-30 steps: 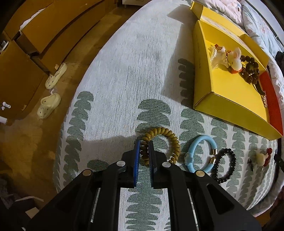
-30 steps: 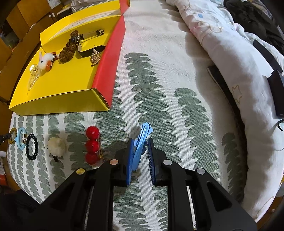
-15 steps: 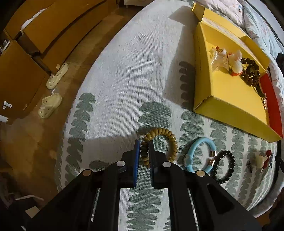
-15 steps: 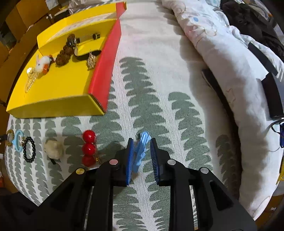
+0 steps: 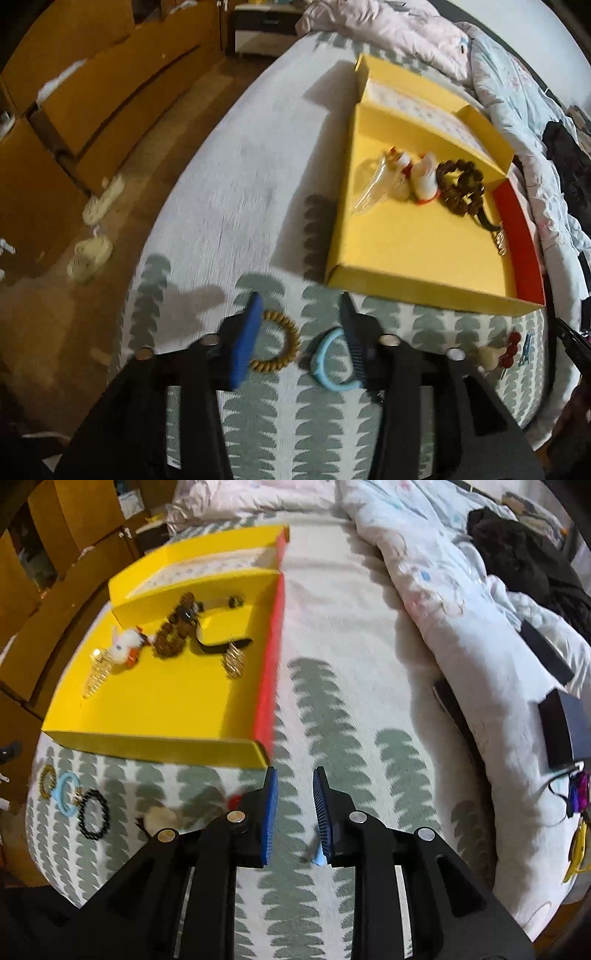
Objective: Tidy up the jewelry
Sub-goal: 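Move the left tool to the pearl claw clip while the right tool moves to the pink-gold brooch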
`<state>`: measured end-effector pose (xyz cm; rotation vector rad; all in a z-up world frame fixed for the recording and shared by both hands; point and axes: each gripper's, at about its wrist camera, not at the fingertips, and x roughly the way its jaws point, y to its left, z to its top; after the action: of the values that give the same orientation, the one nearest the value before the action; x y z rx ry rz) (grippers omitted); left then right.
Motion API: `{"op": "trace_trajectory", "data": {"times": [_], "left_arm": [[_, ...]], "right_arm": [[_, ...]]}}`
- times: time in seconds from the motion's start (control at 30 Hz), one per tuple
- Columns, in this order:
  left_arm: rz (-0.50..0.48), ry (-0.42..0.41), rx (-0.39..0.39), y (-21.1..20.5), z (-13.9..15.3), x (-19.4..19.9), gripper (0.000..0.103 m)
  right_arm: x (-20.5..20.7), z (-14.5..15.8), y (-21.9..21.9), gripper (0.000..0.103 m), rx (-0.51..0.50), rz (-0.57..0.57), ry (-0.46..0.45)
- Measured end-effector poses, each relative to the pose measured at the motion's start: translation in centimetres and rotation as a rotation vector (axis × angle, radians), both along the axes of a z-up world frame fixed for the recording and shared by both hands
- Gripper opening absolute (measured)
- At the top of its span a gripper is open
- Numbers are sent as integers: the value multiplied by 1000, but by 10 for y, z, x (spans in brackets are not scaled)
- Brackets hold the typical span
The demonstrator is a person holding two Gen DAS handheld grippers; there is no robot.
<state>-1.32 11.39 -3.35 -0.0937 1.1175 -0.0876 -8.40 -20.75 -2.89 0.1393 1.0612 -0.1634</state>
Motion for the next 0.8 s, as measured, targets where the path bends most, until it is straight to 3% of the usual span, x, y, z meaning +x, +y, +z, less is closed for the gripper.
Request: {"op": "trace_trajectory", "data": {"times": [0.1,0.3,0.57,0.8], "left_arm": [[-47,-77,7,-15,10,2,57],[-132,-121,38,-50,12,21,57],[-192,-85,-9,-79,-4,63,57],[-198,-59,-1,-88,-24,90,58]], "right_arm": [[5,10,7,25,40,36,-67],[26,17,18,25,130,88,-104],[75,0,36,25,158,144,-95],[120,-17,41,35,191,153,-58]]}}
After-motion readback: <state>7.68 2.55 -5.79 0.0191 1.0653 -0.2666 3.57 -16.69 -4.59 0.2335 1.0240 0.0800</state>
